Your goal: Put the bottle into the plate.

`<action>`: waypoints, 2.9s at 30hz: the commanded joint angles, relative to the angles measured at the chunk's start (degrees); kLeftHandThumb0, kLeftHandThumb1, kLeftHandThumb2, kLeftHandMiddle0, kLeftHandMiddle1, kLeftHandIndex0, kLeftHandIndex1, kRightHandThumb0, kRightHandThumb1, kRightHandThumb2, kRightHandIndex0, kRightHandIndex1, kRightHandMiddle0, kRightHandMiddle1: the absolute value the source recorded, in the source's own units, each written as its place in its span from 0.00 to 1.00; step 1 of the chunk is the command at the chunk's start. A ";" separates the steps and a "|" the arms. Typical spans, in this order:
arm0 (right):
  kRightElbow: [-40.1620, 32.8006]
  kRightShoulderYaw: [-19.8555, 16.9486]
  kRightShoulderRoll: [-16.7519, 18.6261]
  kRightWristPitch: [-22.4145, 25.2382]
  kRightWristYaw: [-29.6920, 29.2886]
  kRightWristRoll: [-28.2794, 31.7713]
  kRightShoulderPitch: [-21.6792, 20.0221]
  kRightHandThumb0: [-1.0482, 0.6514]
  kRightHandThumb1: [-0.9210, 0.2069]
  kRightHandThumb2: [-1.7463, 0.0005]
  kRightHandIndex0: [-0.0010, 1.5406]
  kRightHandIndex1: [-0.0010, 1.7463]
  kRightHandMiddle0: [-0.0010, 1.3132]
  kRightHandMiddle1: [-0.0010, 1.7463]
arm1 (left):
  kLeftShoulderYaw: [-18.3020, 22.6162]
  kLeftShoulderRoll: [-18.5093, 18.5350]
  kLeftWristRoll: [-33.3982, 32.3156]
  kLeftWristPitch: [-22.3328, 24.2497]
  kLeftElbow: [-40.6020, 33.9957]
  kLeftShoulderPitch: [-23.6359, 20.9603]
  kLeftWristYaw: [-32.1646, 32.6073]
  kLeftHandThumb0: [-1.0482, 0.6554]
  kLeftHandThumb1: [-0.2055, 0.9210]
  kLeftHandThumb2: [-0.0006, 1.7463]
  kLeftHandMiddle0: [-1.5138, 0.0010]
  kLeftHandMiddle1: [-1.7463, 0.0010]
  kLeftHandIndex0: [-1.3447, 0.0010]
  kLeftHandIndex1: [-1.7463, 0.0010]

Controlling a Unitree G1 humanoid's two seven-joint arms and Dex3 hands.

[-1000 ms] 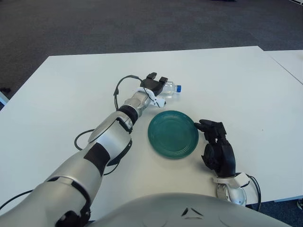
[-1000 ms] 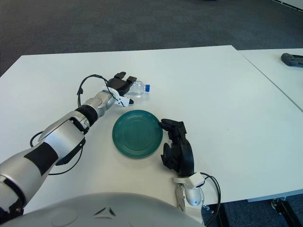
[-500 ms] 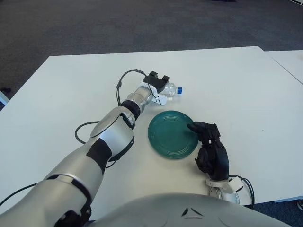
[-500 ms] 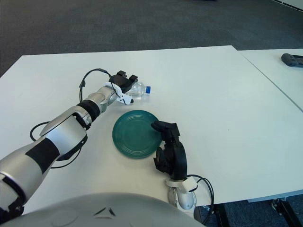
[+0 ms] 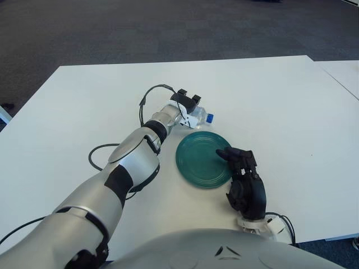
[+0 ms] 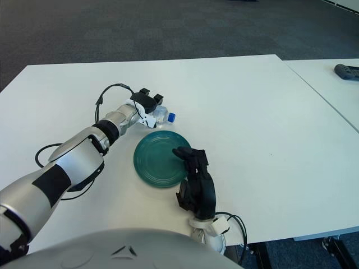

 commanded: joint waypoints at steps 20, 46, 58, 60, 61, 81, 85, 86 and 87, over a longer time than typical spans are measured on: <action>2.60 1.82 -1.36 5.27 -0.72 7.02 12.74 0.21 0.00 0.66 0.37 0.57 0.09 0.70 | 1.55 1.18 -2.89 -1.71 1.28 6.15 -0.60 0.07 1.00 0.07 0.47 0.00 0.88 0.10; -1.66 -2.04 -2.52 8.88 -3.66 8.66 12.77 0.22 0.00 0.67 0.37 0.60 0.10 0.71 | 6.16 0.21 -8.11 -4.03 0.89 10.45 10.76 0.35 0.50 0.72 0.30 0.00 0.57 0.00; -1.13 -3.17 -2.29 9.04 -4.11 7.78 11.39 0.22 0.00 0.68 0.37 0.61 0.10 0.70 | 6.92 0.17 -7.72 -4.86 0.80 10.18 12.71 0.36 0.52 0.70 0.30 0.00 0.59 0.00; -0.96 -3.39 -2.31 9.18 -4.20 7.79 11.08 0.22 0.00 0.68 0.37 0.61 0.10 0.70 | 7.08 0.23 -7.84 -4.94 0.77 10.03 12.72 0.36 0.53 0.70 0.31 0.00 0.60 0.00; -0.92 -3.45 -2.30 9.21 -4.25 7.76 11.00 0.22 0.00 0.68 0.37 0.61 0.10 0.70 | 7.16 0.30 -7.89 -5.05 0.74 9.98 12.80 0.36 0.54 0.69 0.31 0.00 0.60 0.00; 1.73 -6.15 -2.11 10.10 -4.35 6.85 8.00 0.22 0.00 0.66 0.36 0.62 0.13 0.71 | 6.59 3.69 -5.70 -11.89 -1.51 5.71 17.99 0.34 0.45 0.76 0.26 0.00 0.54 0.00; 2.45 -6.37 -2.03 10.15 -3.98 6.99 7.63 0.22 0.00 0.66 0.36 0.62 0.13 0.71 | 6.70 4.59 -5.78 -13.80 -3.27 4.59 18.58 0.34 0.44 0.77 0.26 0.00 0.53 0.00; 2.60 -6.43 -2.04 10.16 -3.89 7.02 7.52 0.23 0.00 0.65 0.36 0.62 0.13 0.71 | 6.72 4.80 -5.81 -14.27 -3.77 4.34 18.75 0.34 0.43 0.77 0.26 0.00 0.53 0.00; 2.94 -6.49 -2.01 9.99 -3.77 7.02 7.35 0.23 0.00 0.65 0.36 0.62 0.13 0.70 | 6.76 5.07 -5.81 -14.78 -4.54 3.99 18.84 0.33 0.43 0.78 0.26 0.00 0.53 0.00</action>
